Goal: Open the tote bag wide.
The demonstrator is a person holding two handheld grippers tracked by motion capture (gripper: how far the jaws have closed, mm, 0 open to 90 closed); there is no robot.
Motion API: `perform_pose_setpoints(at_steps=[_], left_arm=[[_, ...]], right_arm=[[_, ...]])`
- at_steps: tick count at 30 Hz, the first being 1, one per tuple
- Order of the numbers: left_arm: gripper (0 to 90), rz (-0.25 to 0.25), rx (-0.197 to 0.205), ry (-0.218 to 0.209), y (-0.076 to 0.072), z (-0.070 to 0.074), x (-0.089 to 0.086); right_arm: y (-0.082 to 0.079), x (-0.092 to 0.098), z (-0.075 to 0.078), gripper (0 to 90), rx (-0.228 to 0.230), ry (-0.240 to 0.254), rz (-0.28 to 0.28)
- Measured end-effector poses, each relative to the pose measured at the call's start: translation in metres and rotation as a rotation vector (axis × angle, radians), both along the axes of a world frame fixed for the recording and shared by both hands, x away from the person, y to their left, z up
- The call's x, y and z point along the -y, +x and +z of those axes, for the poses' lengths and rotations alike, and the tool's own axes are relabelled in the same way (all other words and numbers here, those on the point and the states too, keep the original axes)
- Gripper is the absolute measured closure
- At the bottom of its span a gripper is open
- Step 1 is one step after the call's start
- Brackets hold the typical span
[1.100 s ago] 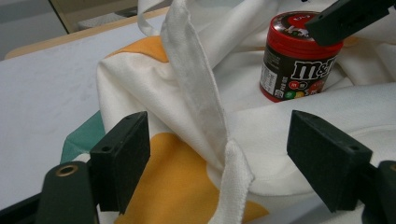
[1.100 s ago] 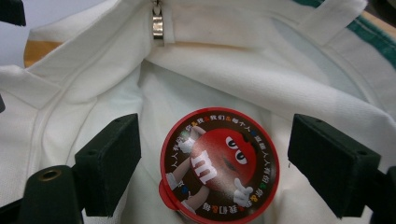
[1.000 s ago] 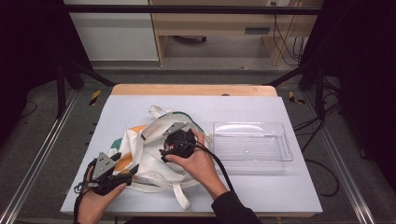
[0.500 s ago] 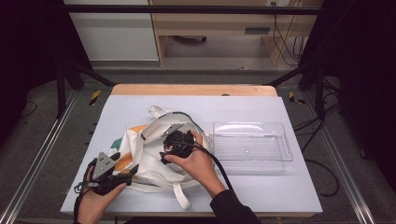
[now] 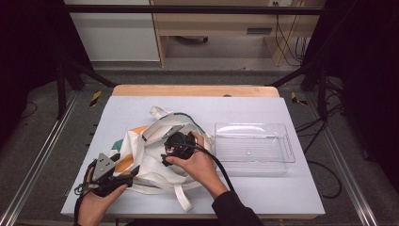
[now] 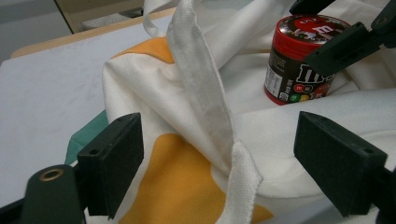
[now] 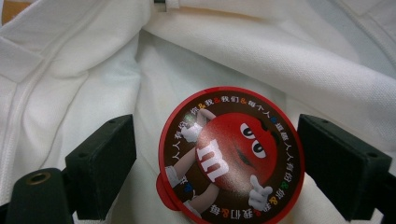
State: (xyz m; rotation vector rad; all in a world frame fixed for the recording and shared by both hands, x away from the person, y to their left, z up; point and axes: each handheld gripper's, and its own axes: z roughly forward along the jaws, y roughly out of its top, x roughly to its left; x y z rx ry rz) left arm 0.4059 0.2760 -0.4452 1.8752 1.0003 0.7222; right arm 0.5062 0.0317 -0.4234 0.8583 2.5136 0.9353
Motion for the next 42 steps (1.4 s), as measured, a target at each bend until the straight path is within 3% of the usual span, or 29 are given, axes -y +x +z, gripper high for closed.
perform_pose_setpoints(at_steps=[16, 26, 42], left_arm=[[15.4, 0.004, 0.004, 0.001, 0.000, 0.000, -0.001], [15.4, 0.001, 0.002, 0.005, 0.000, 0.000, 0.000], [15.4, 0.004, 0.005, 0.008, 0.000, 0.000, 0.000]], right_arm=[[0.004, -0.001, -0.005, 15.6, -0.036, -0.029, 0.004], [0.009, 0.002, -0.008, 19.6, -0.088, -0.037, 0.004], [0.013, 0.003, -0.011, 24.8, -0.103, -0.061, 0.010]])
